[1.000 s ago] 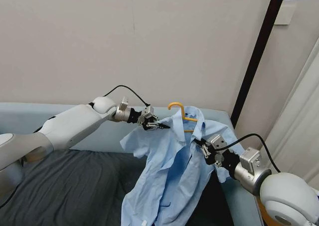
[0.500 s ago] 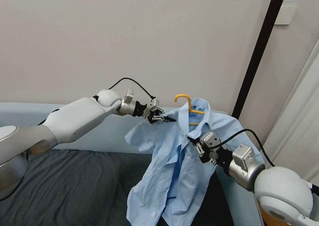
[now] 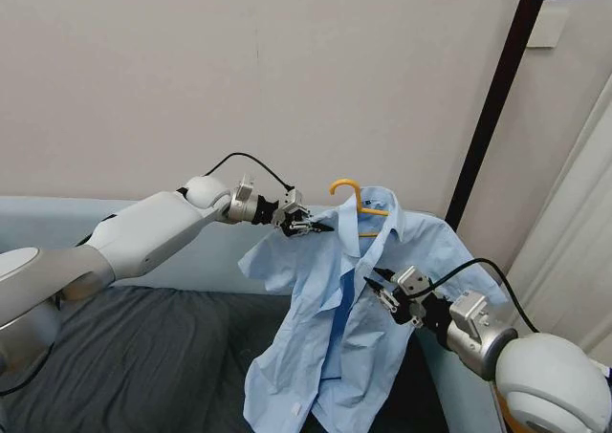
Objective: Pick up the clothes from the sofa and hang them on the clothes hanger.
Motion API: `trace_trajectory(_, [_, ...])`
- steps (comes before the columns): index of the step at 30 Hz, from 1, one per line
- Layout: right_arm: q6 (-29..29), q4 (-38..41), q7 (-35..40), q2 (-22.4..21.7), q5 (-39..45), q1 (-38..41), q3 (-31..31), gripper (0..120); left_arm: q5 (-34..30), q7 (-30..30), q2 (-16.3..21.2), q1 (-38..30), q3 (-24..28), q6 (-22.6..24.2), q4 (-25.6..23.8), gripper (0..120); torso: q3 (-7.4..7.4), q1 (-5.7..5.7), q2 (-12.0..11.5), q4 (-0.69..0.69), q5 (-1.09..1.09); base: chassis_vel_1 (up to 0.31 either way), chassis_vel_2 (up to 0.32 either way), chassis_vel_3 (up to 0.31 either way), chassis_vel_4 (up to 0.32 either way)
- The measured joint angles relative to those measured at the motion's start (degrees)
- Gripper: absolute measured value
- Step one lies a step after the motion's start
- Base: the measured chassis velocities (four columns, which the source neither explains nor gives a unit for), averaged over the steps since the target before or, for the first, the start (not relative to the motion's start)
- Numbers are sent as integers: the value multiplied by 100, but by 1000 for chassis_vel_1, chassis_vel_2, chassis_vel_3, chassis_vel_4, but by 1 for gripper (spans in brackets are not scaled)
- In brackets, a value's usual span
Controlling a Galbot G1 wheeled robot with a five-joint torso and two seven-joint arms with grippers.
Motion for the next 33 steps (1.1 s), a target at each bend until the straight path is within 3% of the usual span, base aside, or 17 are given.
trace_trajectory(6, [95,201,521,-4,529,-421,792,60,72,-60,125,26,-72,-16,-28,1,-1,0,1,-3,-1,0,0,0,0])
trace_trajectory(9, [316,324,1139,220,1284,-270,1083,75,128,-78,209,62,-88,-37,-46,1,-1,0,0,1,-1,0,0,0,0])
trace_trajectory(17, [951,212,1498,676,2579,-17,1033,99,243,-152,179,157,-73,-40,-154,1,0,0,0,-1,1,0,0,0,0])
trace_trajectory(22, [960,-35,1599,948,3299,96,929,100,360,-232,75,218,-45,-26,-214,1,0,0,0,-1,-1,0,0,0,0])
trace_trajectory(31, [863,-593,1859,1234,3301,169,732,100,373,-271,-87,190,71,5,-264,1,0,0,0,-1,0,0,0,0,0])
trace_trajectory(33, [842,-767,1992,1280,3199,204,695,91,369,-268,-136,180,82,6,-231,1,0,1,0,-1,1,0,0,0,0])
